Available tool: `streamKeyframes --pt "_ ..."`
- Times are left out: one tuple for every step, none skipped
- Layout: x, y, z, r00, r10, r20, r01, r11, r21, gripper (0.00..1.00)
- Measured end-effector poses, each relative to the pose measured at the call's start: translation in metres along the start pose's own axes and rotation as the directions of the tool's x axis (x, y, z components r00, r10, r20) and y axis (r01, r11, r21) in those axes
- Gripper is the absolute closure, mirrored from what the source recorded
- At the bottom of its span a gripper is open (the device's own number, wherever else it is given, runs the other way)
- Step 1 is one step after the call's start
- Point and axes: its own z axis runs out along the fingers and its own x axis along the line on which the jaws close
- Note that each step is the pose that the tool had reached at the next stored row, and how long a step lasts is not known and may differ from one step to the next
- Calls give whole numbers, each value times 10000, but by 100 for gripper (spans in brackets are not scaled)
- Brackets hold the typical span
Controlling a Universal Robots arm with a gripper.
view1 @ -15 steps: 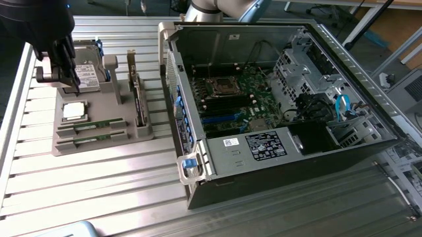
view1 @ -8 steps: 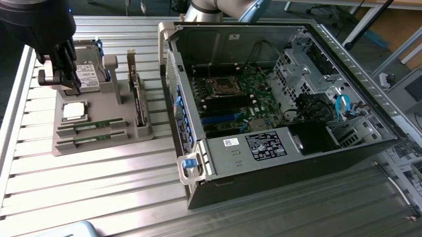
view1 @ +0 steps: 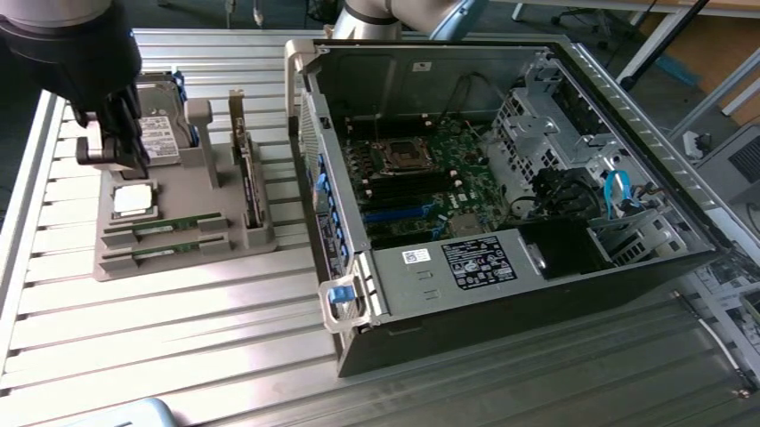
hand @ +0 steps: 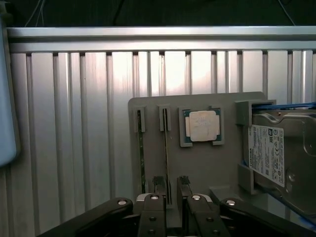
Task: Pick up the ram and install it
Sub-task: 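Pick up the ram and move it above insertion slot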
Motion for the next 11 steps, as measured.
streamKeyframes --pt "1 0 12 10000 0 0 0 10000 0 76" --pt "1 0 23 10000 0 0 0 10000 0 76" --pt "1 0 33 10000 0 -1 0 10000 -1 76" --pt "1 0 45 10000 0 -1 0 10000 -1 76" --pt "2 -1 55 10000 0 -1 0 10000 -1 76" --pt "2 -1 67 10000 0 -1 0 10000 -1 76" --pt "2 -1 79 10000 0 0 0 10000 -1 76" --pt "2 -1 90 10000 0 -1 0 10000 -1 76" --pt "3 -1 101 10000 0 -1 0 10000 -1 76" --pt "3 -1 115 10000 0 0 0 10000 0 76" --pt "3 -2 125 10000 0 0 0 10000 0 76"
